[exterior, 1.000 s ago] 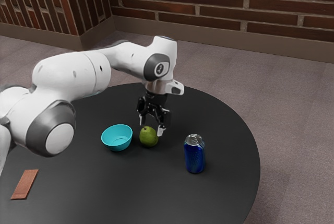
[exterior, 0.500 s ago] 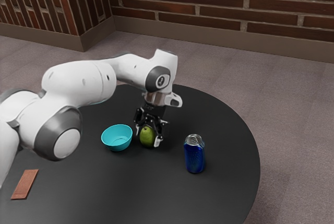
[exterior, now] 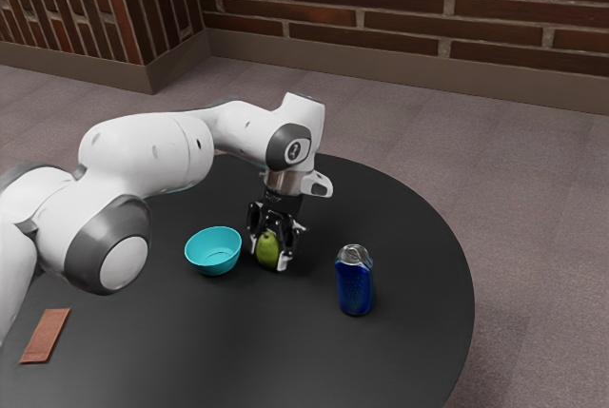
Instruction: Place the pear in the bowl.
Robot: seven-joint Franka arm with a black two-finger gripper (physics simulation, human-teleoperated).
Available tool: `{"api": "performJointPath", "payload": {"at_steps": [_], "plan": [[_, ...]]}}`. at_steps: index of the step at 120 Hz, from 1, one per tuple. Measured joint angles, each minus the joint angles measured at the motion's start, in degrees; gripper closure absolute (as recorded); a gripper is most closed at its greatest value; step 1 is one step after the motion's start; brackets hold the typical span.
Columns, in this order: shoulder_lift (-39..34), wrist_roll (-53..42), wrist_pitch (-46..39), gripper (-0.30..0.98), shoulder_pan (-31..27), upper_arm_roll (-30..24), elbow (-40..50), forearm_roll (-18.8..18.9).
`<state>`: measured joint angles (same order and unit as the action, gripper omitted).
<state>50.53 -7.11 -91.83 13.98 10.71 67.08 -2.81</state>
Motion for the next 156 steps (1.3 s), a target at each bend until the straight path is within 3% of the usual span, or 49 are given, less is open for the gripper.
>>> {"api": "performJointPath", "payload": {"at_steps": [47,92,121,156], "plan": [[-1.0,0.4,1.0,0.36,0.7,0.9,-0.8,0.6],[-7.8,0.6,3.6,0.47,1.3,2.5,0.0,1.5],[-21.4,0.0,-1.0,0.49,0.6,2.5,17.0,3.8],[-32.4,-0.5,-16.3,0.48,0.2,2.6,34.5,6.2]]}}
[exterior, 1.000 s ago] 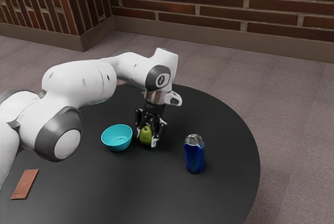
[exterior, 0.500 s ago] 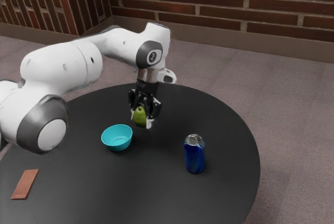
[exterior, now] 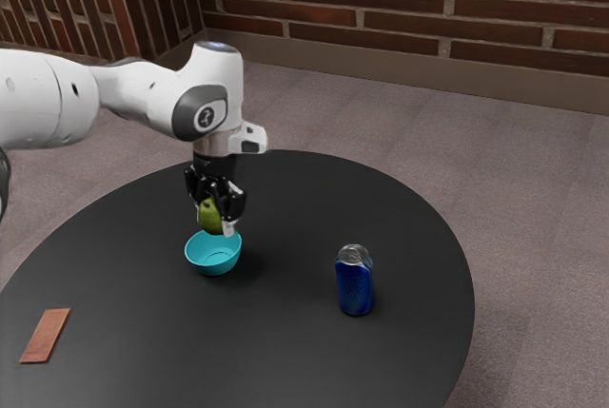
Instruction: Place the pear in the bowl.
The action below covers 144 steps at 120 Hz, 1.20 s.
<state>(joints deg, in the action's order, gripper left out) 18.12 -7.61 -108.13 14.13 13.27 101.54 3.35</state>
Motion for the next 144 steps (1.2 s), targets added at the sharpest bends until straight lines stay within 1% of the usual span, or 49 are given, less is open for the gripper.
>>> {"api": "performJointPath", "payload": {"at_steps": [15,33,71,97,100,115,130,144], "plan": [[-2.5,0.0,-5.8,0.48,-1.2,0.1,5.8,0.4],[-3.9,0.1,-11.0,0.48,-2.0,0.1,9.6,0.6],[-3.4,0.3,-16.4,0.48,-3.0,0.2,12.6,0.9],[-1.7,0.2,-18.3,0.47,-3.0,0.2,12.0,0.9],[-1.6,0.1,-18.5,0.45,-3.0,0.2,11.8,0.9],[-1.4,-0.4,-18.8,0.27,-3.0,0.2,11.5,0.2],[-1.4,-1.3,-18.9,0.16,-3.0,0.2,11.4,-0.4],[-1.5,-1.9,-18.8,0.09,-3.0,0.2,11.1,-0.7]]}}
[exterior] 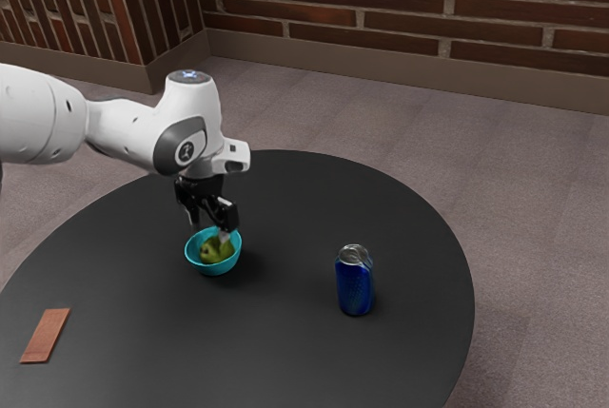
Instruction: Place the pear in the bowl.
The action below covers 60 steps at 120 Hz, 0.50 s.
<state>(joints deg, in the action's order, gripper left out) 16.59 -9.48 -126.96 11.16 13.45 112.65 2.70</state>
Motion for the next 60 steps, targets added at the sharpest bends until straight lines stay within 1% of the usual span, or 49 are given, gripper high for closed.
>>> {"api": "performJointPath", "payload": {"at_steps": [13,23,31,35,44,60], "plan": [[-1.9,-0.5,0.6,0.05,0.4,0.0,-0.5,-0.1],[-5.9,-0.7,3.0,0.04,0.9,-0.1,-1.7,-0.3],[-11.5,-0.5,7.4,0.03,1.1,-0.5,-3.5,-0.4],[-13.4,-0.3,10.4,0.02,1.0,-1.0,-6.0,-0.5],[-15.7,0.1,17.8,0.02,1.2,-1.5,-11.3,-1.0],[-18.3,1.0,26.3,0.01,1.2,-2.7,-13.1,-1.2]]}}
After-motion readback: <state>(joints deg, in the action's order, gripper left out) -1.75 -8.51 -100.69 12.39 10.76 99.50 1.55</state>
